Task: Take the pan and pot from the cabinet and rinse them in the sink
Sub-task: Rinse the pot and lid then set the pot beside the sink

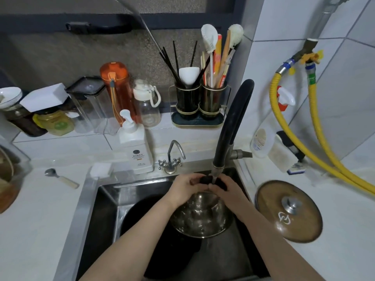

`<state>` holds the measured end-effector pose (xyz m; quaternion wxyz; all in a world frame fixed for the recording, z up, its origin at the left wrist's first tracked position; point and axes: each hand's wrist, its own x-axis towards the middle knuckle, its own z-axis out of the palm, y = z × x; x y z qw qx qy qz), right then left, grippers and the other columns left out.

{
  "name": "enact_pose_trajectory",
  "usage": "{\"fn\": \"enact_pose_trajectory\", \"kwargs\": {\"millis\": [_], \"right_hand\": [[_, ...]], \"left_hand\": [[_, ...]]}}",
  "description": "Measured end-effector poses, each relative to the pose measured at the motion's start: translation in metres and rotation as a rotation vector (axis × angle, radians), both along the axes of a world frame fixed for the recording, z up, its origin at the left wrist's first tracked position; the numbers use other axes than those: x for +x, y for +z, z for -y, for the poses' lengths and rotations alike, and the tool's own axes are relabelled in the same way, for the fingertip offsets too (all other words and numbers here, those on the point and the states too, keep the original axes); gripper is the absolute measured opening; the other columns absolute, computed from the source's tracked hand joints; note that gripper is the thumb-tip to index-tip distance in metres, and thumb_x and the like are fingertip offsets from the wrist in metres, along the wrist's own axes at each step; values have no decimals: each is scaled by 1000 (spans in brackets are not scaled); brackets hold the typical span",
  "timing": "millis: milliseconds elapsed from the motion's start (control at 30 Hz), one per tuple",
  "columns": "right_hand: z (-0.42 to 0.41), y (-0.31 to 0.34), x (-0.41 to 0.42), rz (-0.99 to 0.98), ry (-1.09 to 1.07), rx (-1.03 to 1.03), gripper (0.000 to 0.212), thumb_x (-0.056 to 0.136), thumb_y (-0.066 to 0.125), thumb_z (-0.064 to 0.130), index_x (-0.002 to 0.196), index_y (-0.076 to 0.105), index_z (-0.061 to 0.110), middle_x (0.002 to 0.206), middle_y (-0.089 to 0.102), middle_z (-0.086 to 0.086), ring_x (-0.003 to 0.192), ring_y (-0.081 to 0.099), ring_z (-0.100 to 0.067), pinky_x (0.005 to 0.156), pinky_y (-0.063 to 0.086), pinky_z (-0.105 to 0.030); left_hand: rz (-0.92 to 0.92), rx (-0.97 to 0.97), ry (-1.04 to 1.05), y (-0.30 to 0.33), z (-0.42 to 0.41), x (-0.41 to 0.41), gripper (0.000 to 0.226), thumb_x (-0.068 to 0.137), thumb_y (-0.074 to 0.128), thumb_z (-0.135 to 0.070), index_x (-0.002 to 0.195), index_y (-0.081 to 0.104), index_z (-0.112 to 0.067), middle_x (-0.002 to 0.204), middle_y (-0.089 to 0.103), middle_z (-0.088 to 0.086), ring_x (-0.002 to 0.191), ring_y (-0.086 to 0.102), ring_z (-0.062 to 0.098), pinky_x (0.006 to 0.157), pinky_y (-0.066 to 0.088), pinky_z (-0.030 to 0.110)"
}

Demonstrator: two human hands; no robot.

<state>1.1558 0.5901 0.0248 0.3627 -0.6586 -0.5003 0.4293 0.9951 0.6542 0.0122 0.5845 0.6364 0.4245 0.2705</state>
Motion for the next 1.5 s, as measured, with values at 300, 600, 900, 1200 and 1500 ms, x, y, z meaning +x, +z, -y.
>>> {"fn": "enact_pose_trajectory", "kwargs": {"millis": [300,600,900,1200,1500], "right_hand": [[20,-25,-7,-102,-258,21,30,82,70,23,111,63,22,105,58,4,105,57,-18,96,47,-38],[60,-21,-16,-197,-283,134,31,81,70,13,102,60,34,103,59,2,100,58,-12,89,49,-32],[84,-8,-13,-123,-59,116,26,81,71,23,96,60,41,100,63,9,98,60,-10,85,48,-19],[27,-24,-9,343,177,156,60,81,37,65,131,51,35,146,40,7,138,30,-24,115,25,-49],[-4,-12,-14,136,-9,34,34,95,41,46,107,64,24,104,65,2,99,58,-13,83,37,-23]], "left_hand": [[-77,-116,644,-14,33,-4,15,81,71,-10,91,59,-9,69,60,-2,63,57,13,60,46,14],[443,-699,815,2,45,26,7,91,55,3,85,56,-1,73,59,11,61,58,19,48,54,24],[450,-690,756,11,51,21,21,88,49,11,93,53,-10,65,50,8,52,47,14,42,48,21],[294,-438,279,16,82,-4,44,83,51,16,111,67,-13,79,69,5,59,65,8,47,49,17],[328,-363,14,8,82,-10,55,73,48,22,121,61,-1,109,68,19,98,67,27,87,54,37]]}}
